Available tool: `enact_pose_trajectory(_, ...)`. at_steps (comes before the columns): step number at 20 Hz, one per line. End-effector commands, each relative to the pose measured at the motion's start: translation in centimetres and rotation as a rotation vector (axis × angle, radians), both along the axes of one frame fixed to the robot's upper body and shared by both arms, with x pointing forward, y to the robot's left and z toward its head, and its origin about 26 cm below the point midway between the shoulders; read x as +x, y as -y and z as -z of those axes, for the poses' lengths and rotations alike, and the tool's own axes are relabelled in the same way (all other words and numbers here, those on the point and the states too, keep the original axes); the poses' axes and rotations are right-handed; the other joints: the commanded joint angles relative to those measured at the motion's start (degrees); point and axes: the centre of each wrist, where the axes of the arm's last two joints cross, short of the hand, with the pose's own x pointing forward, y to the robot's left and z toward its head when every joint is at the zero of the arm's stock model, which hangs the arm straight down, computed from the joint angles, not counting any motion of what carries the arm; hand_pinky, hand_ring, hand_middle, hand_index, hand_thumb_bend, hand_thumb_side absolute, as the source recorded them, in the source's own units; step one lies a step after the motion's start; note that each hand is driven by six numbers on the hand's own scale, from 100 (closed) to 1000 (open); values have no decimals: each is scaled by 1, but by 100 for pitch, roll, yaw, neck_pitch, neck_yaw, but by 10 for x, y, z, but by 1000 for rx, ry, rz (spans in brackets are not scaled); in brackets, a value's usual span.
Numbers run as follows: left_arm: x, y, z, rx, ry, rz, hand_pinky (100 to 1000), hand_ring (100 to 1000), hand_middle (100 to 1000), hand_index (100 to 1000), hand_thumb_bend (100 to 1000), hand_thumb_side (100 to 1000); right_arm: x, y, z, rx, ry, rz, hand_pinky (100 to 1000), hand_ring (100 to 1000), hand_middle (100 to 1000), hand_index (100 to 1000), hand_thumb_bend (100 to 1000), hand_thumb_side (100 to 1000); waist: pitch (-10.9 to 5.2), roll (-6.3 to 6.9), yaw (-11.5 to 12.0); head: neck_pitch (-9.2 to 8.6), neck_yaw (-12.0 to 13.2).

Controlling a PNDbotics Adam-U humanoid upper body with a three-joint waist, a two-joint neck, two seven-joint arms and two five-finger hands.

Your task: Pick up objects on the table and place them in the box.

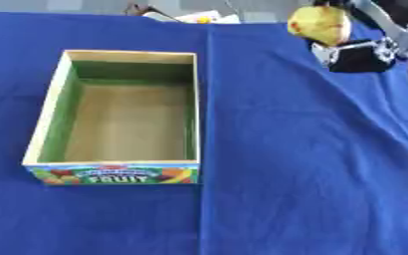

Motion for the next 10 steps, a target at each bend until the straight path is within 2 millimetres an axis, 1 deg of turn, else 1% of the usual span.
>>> enact_pose_trajectory(1,-2,0,-7,16,22,13,612,821,843,868,100,1000,-6,-26,-15,26,11,-80,677,460,338,404,100,136,-143,30,28,51,-67)
enact_pose_trajectory(4,-2,1,-6,15,19,19,612,821,843,868,100,1000,-8,-51,-25,50,27,-133,674,458,339,406,100,136,-155,34,89,81,-128)
enact_pose_trajectory(6,-2,2,-6,15,18,26,612,821,843,868,100,1000,-4,-66,-29,67,42,-158,672,458,338,404,100,132,-159,36,134,101,-170)
enact_pose_trajectory(8,-2,3,-5,12,14,32,612,821,843,868,100,1000,4,-81,-29,87,68,-176,670,459,333,400,100,129,-156,46,178,104,-212)
enact_pose_trajectory(10,-2,4,-5,10,14,37,612,821,843,868,100,1000,16,-97,-23,103,71,-188,667,457,330,397,100,132,-146,58,220,102,-247)
